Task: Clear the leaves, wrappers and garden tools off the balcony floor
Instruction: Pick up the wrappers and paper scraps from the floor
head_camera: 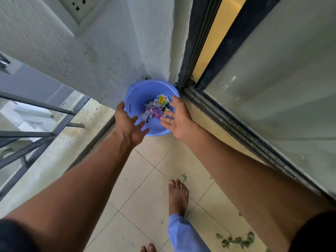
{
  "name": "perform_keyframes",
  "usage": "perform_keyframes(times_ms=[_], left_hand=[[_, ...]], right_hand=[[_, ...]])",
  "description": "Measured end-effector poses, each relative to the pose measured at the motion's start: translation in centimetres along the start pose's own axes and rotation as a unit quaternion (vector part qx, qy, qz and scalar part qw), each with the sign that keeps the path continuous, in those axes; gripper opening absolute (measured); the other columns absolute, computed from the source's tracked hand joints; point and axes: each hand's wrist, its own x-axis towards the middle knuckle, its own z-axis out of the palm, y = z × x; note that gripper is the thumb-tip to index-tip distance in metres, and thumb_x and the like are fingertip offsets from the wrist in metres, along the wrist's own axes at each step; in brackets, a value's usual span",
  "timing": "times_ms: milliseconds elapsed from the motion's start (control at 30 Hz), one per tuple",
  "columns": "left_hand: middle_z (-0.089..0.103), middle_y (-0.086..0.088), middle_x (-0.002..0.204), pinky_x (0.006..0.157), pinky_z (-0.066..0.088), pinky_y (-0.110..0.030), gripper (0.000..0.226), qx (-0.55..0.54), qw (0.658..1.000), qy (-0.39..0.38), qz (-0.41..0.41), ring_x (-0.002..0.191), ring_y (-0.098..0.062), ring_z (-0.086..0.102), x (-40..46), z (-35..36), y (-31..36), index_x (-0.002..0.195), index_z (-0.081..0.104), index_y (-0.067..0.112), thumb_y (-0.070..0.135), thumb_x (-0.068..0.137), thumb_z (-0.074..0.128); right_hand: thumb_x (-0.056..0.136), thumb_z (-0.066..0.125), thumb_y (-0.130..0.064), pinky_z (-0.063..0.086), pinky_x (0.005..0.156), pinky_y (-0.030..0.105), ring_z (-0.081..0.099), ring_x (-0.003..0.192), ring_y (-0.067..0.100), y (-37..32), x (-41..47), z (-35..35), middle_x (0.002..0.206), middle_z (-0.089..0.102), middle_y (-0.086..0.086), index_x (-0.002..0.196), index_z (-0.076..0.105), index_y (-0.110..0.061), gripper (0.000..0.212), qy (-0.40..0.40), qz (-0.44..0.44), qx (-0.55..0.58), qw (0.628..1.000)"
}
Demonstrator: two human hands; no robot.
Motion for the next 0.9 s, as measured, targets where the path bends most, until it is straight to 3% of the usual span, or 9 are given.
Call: perform_keyframes(times_ms=[33, 67, 133, 200, 300, 467, 600, 733, 900], left_hand=[[0.068, -0.002, 0.090, 0.068, 0.048, -0.031, 0.051, 0.018, 1.000, 0.011, -0.012, 0.072, -0.019, 0.069, -0.1, 0.0, -0.6, 0.085, 0.075, 0.025, 0.053, 0.103, 0.036], [0.062, -0.003, 0.110, 0.084, 0.051, -0.036, 0.036, 0.047, 0.998, 0.024, -0.024, 0.094, -0.022, 0.068, -0.3, -0.2, -1.3, 0.107, 0.066, 0.026, 0.051, 0.104, 0.040], [0.058, -0.001, 0.133, 0.104, 0.040, -0.042, 0.034, 0.120, 0.991, 0.040, -0.034, 0.122, -0.026, 0.060, -0.8, -0.7, -3.1, 0.130, 0.053, 0.028, 0.047, 0.105, 0.040], [0.066, 0.001, 0.130, 0.101, 0.036, -0.041, 0.034, 0.197, 0.979, 0.013, -0.044, 0.119, -0.025, 0.060, -2.1, -1.1, -5.2, 0.126, 0.058, 0.029, 0.046, 0.106, 0.036], [0.073, 0.001, 0.123, 0.106, 0.041, -0.040, 0.030, 0.299, 0.950, -0.018, -0.090, 0.116, -0.025, 0.065, -4.6, -2.0, -8.6, 0.118, 0.064, 0.026, 0.041, 0.106, 0.041], [0.076, -0.003, 0.114, 0.100, 0.050, -0.041, 0.028, 0.395, 0.911, -0.008, -0.119, 0.111, -0.026, 0.069, -8.4, -4.7, -14.6, 0.122, 0.067, 0.021, 0.035, 0.104, 0.050], [0.076, -0.005, 0.111, 0.095, 0.052, -0.041, 0.026, 0.470, 0.878, -0.018, -0.089, 0.104, -0.026, 0.069, -11.7, -6.2, -18.6, 0.119, 0.068, 0.019, 0.033, 0.103, 0.053], [0.077, -0.007, 0.109, 0.079, 0.049, -0.033, 0.023, 0.562, 0.825, -0.062, -0.031, 0.088, -0.023, 0.064, -15.8, -6.6, -22.5, 0.111, 0.070, 0.020, 0.032, 0.103, 0.053], [0.078, -0.004, 0.103, 0.078, 0.050, -0.034, 0.022, 0.652, 0.753, -0.091, -0.022, 0.088, -0.025, 0.067, -20.5, -7.2, -30.1, 0.111, 0.072, 0.023, 0.031, 0.103, 0.053]], right_hand=[[0.102, 0.049, -0.056, 0.048, 0.103, 0.046, 0.056, 0.129, 0.037, 0.4, -0.2, -0.4, 0.149, 0.050, 0.015, 0.152, 0.044, -0.020, 0.062, -0.003, -0.001, -0.013, 1.000], [0.102, 0.049, -0.054, 0.051, 0.094, 0.043, 0.061, 0.120, 0.033, 0.9, -0.5, -0.9, 0.143, 0.055, 0.014, 0.148, 0.049, -0.017, 0.059, -0.003, -0.003, -0.028, 1.000], [0.102, 0.051, -0.049, 0.052, 0.075, 0.034, 0.067, 0.096, 0.022, 2.4, -1.2, -2.0, 0.128, 0.065, 0.012, 0.136, 0.059, -0.015, 0.048, 0.009, -0.007, -0.061, 0.998], [0.102, 0.055, -0.040, 0.051, 0.067, 0.029, 0.067, 0.084, 0.017, 4.6, -2.3, -3.3, 0.117, 0.070, 0.012, 0.125, 0.063, -0.014, 0.035, 0.020, -0.007, -0.083, 0.996], [0.100, 0.058, -0.031, 0.050, 0.069, 0.028, 0.067, 0.083, 0.019, 8.0, -4.5, -6.2, 0.110, 0.072, 0.014, 0.114, 0.065, -0.015, 0.022, 0.037, 0.005, -0.090, 0.995], [0.099, 0.061, -0.027, 0.048, 0.067, 0.028, 0.065, 0.085, 0.022, 13.7, -8.7, -12.4, 0.109, 0.072, 0.016, 0.115, 0.066, -0.009, 0.025, 0.091, 0.028, -0.041, 0.995], [0.098, 0.062, -0.023, 0.049, 0.067, 0.029, 0.062, 0.088, 0.025, 18.3, -13.0, -17.3, 0.105, 0.072, 0.017, 0.120, 0.066, 0.001, 0.032, 0.117, 0.025, -0.014, 0.993], [0.098, 0.064, -0.027, 0.052, 0.073, 0.030, 0.067, 0.083, 0.021, 23.0, -17.5, -21.9, 0.093, 0.074, 0.009, 0.104, 0.071, -0.008, 0.021, 0.123, -0.017, -0.069, 0.990], [0.095, 0.066, -0.026, 0.048, 0.066, 0.030, 0.068, 0.073, 0.020, 29.8, -22.7, -28.8, 0.086, 0.077, 0.009, 0.086, 0.069, -0.017, 0.013, 0.164, -0.067, -0.105, 0.979]])
